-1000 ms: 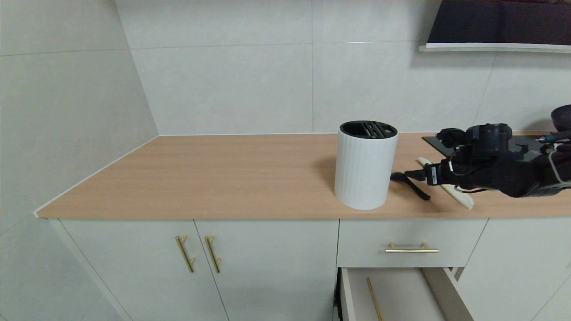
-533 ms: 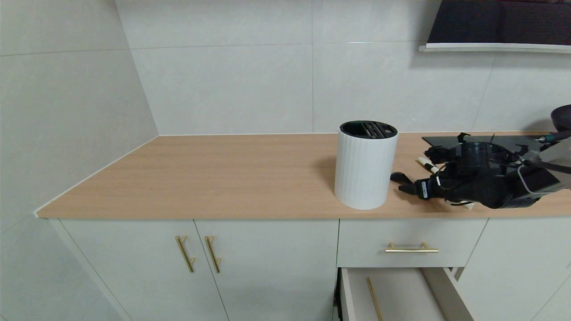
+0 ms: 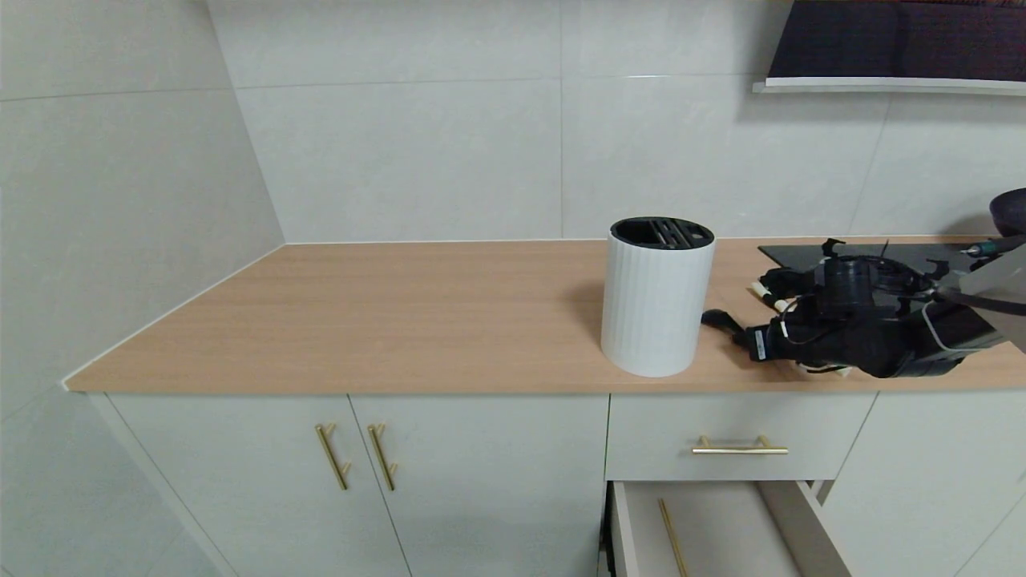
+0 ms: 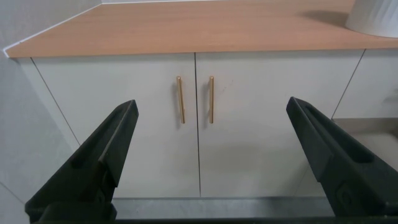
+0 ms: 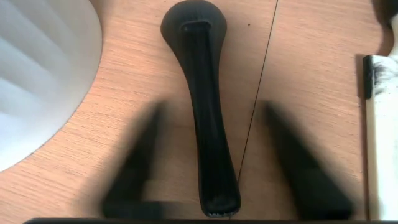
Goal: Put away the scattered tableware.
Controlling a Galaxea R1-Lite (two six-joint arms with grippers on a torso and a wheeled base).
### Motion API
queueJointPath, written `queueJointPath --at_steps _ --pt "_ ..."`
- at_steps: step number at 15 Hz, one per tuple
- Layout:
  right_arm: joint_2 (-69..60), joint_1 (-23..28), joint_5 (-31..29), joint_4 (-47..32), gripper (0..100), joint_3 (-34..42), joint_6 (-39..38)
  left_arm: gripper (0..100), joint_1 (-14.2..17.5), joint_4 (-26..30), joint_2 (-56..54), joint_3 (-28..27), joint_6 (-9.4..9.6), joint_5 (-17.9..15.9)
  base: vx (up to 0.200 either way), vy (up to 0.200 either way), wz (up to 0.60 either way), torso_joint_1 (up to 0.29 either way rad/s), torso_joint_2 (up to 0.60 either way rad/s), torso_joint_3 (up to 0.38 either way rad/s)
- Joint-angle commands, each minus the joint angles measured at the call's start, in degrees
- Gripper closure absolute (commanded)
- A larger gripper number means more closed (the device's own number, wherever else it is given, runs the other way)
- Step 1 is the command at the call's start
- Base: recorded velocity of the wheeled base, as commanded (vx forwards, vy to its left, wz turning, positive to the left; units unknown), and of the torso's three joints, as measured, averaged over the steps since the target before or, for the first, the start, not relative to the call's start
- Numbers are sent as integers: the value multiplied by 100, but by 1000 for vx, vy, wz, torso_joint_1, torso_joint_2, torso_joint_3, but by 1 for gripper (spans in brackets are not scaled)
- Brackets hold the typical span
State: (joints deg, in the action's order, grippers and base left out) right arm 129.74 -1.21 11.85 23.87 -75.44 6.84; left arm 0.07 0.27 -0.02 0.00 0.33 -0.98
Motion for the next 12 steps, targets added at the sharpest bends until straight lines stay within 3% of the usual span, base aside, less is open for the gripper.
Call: queueJointPath --at_steps 1,6,8,12 --pt "25 -2 2 -5 100 -41 2 0 1 0 2 0 2 1 0 0 0 0 0 0" --pt "-468 -2 -174 -5 100 90 -332 0 1 0 2 0 2 1 0 0 0 0 0 0" --pt "-1347 -46 -209 -93 100 679 -904 0 1 0 2 0 2 1 0 0 0 0 0 0" --pt "-3087 -196 -209 -884 100 1822 -1211 0 1 0 2 0 2 1 0 0 0 0 0 0"
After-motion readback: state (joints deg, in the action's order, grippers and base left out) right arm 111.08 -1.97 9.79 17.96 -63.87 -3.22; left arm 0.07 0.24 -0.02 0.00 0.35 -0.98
